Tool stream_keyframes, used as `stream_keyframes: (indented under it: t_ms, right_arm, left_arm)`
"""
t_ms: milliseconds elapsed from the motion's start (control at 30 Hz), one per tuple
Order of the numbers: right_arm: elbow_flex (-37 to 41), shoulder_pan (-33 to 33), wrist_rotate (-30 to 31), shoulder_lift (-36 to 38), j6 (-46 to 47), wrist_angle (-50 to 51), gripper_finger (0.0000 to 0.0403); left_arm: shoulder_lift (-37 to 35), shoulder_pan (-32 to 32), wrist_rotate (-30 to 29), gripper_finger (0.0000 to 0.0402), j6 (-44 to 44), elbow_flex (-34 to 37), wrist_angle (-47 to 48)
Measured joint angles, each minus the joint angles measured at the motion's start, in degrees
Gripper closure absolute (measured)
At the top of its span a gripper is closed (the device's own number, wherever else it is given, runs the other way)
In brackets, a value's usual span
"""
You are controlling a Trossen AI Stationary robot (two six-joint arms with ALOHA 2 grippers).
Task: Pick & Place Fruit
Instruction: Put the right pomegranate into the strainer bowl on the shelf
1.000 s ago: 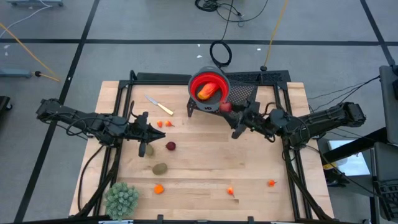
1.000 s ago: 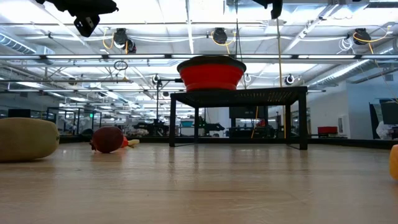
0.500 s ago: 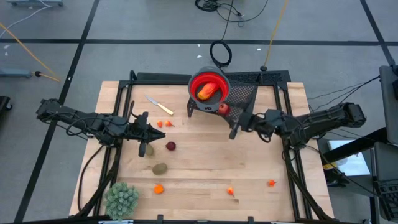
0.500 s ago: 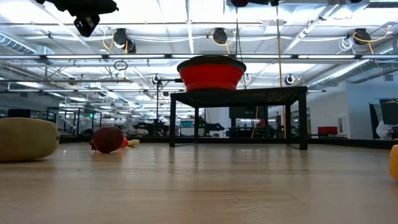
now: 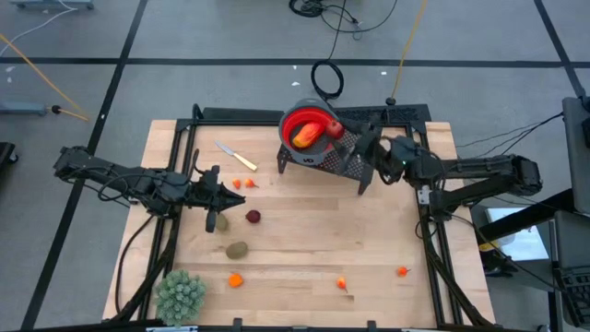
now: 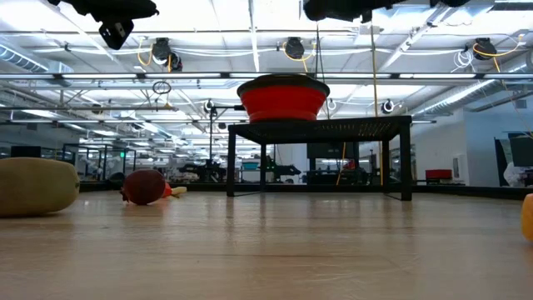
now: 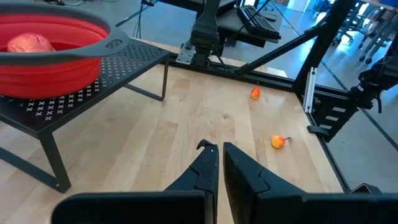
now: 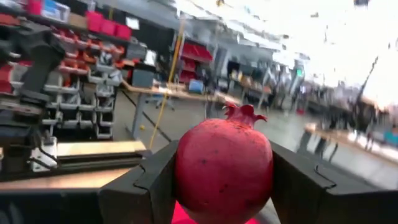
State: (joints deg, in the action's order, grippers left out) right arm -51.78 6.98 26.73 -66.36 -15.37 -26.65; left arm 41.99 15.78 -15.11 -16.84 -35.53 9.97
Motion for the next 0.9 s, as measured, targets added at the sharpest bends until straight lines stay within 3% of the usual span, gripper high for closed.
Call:
stream_keyframes:
  t_ms: [233,500,900]
  right_arm:
    - [-10.97,3.76,-1.96,-4.86,8.83,16.15,0.0204]
    - [-21.36,8.4,-9.37,-11.25,17.69,29.48,0.0204]
    - [-23.87,14.87,-22.95,-16.93,32.73,42.07,0.0204]
  left_arm:
    - [-0.01,0.01,0.0,0.038,0.04,0.0,0.01]
    - [0.0,-0.01,-0.02,0.038,0.17,0.0,0.09]
    - [0.01,-0.01,-0.02,0.038,0.28,0.0,0.41]
